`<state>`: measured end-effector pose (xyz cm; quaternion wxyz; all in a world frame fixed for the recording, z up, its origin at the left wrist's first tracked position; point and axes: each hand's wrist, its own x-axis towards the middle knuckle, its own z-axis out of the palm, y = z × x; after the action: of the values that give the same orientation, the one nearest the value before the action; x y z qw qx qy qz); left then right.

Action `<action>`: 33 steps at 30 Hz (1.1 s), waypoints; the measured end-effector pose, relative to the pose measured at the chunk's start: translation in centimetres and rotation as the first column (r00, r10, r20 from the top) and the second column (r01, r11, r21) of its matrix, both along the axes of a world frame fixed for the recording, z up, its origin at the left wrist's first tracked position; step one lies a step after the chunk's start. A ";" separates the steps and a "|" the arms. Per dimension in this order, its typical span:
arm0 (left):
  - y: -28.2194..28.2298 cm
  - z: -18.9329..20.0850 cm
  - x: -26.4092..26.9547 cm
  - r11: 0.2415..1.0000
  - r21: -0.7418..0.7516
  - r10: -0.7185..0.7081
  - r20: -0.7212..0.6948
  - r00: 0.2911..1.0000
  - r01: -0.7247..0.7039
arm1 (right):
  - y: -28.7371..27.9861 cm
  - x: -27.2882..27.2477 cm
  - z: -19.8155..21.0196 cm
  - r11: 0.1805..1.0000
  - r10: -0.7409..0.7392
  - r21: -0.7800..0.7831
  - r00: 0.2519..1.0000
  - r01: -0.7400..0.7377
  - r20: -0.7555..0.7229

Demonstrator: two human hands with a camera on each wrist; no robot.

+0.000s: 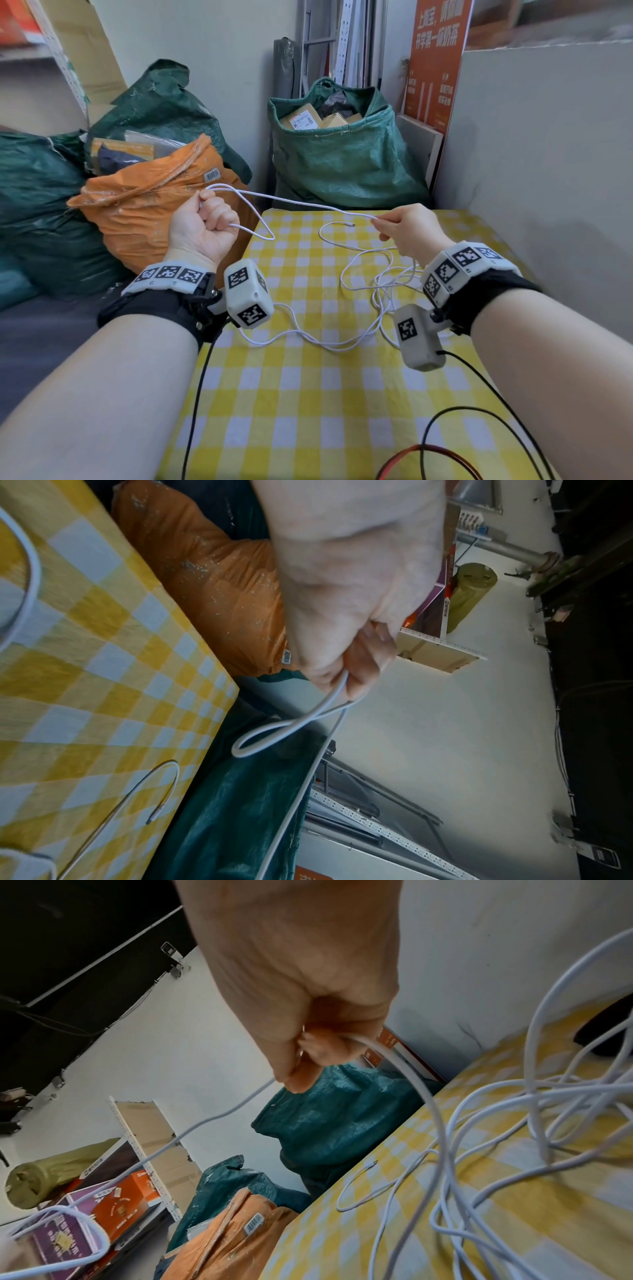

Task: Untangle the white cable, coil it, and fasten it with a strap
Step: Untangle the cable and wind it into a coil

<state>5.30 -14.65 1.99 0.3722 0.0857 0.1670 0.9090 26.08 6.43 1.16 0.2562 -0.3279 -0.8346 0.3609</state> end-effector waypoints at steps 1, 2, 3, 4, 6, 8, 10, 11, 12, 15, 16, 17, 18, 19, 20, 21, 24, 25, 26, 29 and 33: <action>-0.3 0.0 -0.3 1.000 0.014 0.013 0.018 1.000 -0.013 | 0.3 0.1 -0.2 1.000 -0.013 0.015 1.000 0.013 0.006; -0.6 0.0 -0.5 0.999 0.028 0.020 0.031 0.999 -0.021 | 0.6 0.1 -0.3 0.999 -0.027 0.025 1.000 0.027 0.007; -0.7 0.0 -0.7 0.999 0.041 0.024 0.041 0.999 -0.026 | 0.8 0.2 -0.5 0.999 -0.042 0.034 0.999 0.042 0.009; -0.9 0.1 -0.8 0.998 0.055 0.028 0.051 0.998 -0.031 | 1.0 0.3 -0.6 0.997 -0.063 0.044 0.998 0.063 0.012; -0.9 0.1 -0.8 0.997 0.073 0.032 0.065 0.997 -0.036 | 1.2 0.3 -0.8 0.990 -0.129 0.063 0.992 0.128 0.006; -0.8 0.2 -0.7 0.997 0.065 0.032 0.054 0.998 -0.036 | 1.3 0.3 -0.9 0.978 -0.192 0.084 0.981 0.192 -0.011; -0.5 0.3 -0.4 0.999 0.042 0.022 0.020 1.000 -0.023 | 1.0 0.1 -0.6 0.972 -0.189 0.152 0.980 0.179 0.056; -0.3 0.4 -0.2 1.000 0.027 0.012 0.001 1.000 -0.012 | 0.6 -0.2 -0.4 0.970 -0.169 0.198 0.976 0.141 0.136; -0.1 0.6 0.0 1.000 0.011 -0.003 -0.020 1.000 0.003 | 0.2 -0.4 -0.2 0.966 -0.142 0.244 0.964 0.085 0.227; 0.8 1.1 0.7 0.997 -0.051 -0.068 -0.100 0.993 0.063 | -1.5 -1.3 0.2 0.939 -0.042 0.323 0.892 -0.119 0.449; 1.1 1.4 1.1 0.993 -0.090 -0.085 -0.146 0.986 0.072 | -2.1 -1.5 0.4 0.932 -0.001 0.317 0.873 -0.176 0.488; 1.5 1.6 1.5 0.987 -0.144 -0.104 -0.203 0.974 0.075 | -2.7 -1.7 0.6 0.927 0.041 0.300 0.859 -0.223 0.511; 1.8 1.8 2.0 0.975 -0.209 -0.135 -0.265 0.955 0.080 | -3.2 -1.9 0.8 0.920 0.083 0.287 0.849 -0.267 0.522; 2.2 2.1 2.5 0.956 -0.280 -0.175 -0.324 0.930 0.083 | -3.8 -2.0 1.1 0.910 0.126 0.276 0.839 -0.310 0.530; 2.6 2.2 3.0 0.933 -0.351 -0.217 -0.378 0.900 0.077 | -4.3 -2.0 1.4 0.897 0.165 0.271 0.834 -0.349 0.527; 3.0 2.3 3.6 0.907 -0.418 -0.254 -0.426 0.868 0.060 | -4.8 -2.0 1.7 0.886 0.205 0.269 0.841 -0.376 0.501; 4.0 2.1 5.1 0.820 -0.570 -0.327 -0.531 0.782 -0.044 | -5.7 -1.9 2.4 0.880 0.337 0.222 0.880 -0.421 0.333; 4.2 2.0 5.7 0.798 -0.598 -0.347 -0.559 0.753 -0.077 | -5.9 -1.8 2.6 0.883 0.367 0.196 0.888 -0.426 0.277; 4.4 1.9 6.2 0.783 -0.615 -0.372 -0.582 0.723 -0.092 | -6.0 -1.9 2.7 0.888 0.382 0.179 0.896 -0.424 0.226; 4.8 1.7 7.4 0.735 -0.664 -0.466 -0.639 0.613 -0.133 | -6.0 -2.2 2.8 0.913 0.363 0.168 0.928 -0.371 0.081; 5.3 1.3 8.5 0.631 -0.731 -0.586 -0.669 0.457 -0.261 | -5.5 -2.1 3.0 0.934 0.333 0.149 0.943 -0.326 -0.024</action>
<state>13.82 -9.39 3.32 0.3272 0.3906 0.6826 0.5238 23.95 0.92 4.11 0.2350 -0.1554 -0.8950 0.3459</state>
